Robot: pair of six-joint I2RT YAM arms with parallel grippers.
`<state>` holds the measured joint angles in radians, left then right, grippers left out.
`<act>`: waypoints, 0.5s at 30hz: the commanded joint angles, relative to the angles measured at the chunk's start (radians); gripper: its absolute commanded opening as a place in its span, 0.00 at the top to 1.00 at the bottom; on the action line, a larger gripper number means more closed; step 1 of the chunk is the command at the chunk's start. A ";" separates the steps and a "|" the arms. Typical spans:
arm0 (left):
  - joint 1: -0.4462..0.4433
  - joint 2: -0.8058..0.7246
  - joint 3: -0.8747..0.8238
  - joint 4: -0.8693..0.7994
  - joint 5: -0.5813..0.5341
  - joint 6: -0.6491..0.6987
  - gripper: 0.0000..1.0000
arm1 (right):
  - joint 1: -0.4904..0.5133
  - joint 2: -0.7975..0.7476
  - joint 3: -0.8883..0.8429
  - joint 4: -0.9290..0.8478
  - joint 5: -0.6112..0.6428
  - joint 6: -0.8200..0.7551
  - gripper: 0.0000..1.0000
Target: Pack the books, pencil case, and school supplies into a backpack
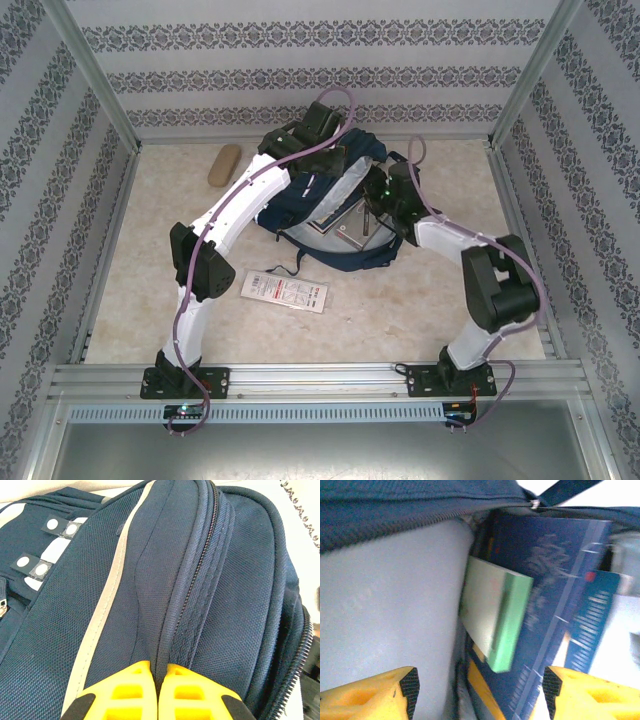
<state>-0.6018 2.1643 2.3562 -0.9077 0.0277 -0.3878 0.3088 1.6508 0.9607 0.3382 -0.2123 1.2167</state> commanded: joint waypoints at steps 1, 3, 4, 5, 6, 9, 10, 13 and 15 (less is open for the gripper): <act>0.021 -0.072 -0.004 0.080 -0.014 -0.034 1.00 | -0.008 -0.125 -0.055 -0.128 0.022 -0.119 0.31; 0.021 -0.081 -0.039 0.085 -0.002 -0.038 1.00 | -0.005 -0.202 -0.075 -0.222 0.059 -0.185 0.25; 0.022 -0.089 -0.062 0.093 0.008 -0.041 0.99 | -0.005 -0.244 -0.084 -0.271 0.083 -0.215 0.17; 0.022 -0.096 -0.085 0.101 0.018 -0.044 0.96 | -0.005 -0.280 -0.095 -0.296 0.098 -0.243 0.02; 0.022 -0.106 -0.116 0.113 0.031 -0.046 0.93 | -0.006 -0.319 -0.109 -0.324 0.112 -0.271 0.02; 0.021 -0.147 -0.213 0.162 0.052 -0.058 0.80 | -0.011 -0.425 -0.136 -0.406 0.155 -0.334 0.02; 0.022 -0.162 -0.240 0.179 0.052 -0.060 0.78 | -0.011 -0.459 -0.138 -0.436 0.169 -0.354 0.02; 0.023 -0.188 -0.280 0.188 0.052 -0.059 0.64 | 0.002 -0.528 -0.133 -0.510 0.210 -0.403 0.02; 0.025 -0.202 -0.289 0.180 0.045 -0.056 0.58 | 0.021 -0.551 -0.107 -0.570 0.239 -0.450 0.02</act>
<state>-0.5980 2.0274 2.0781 -0.7807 0.0895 -0.4309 0.3077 1.1240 0.8417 -0.0994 -0.0502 0.8730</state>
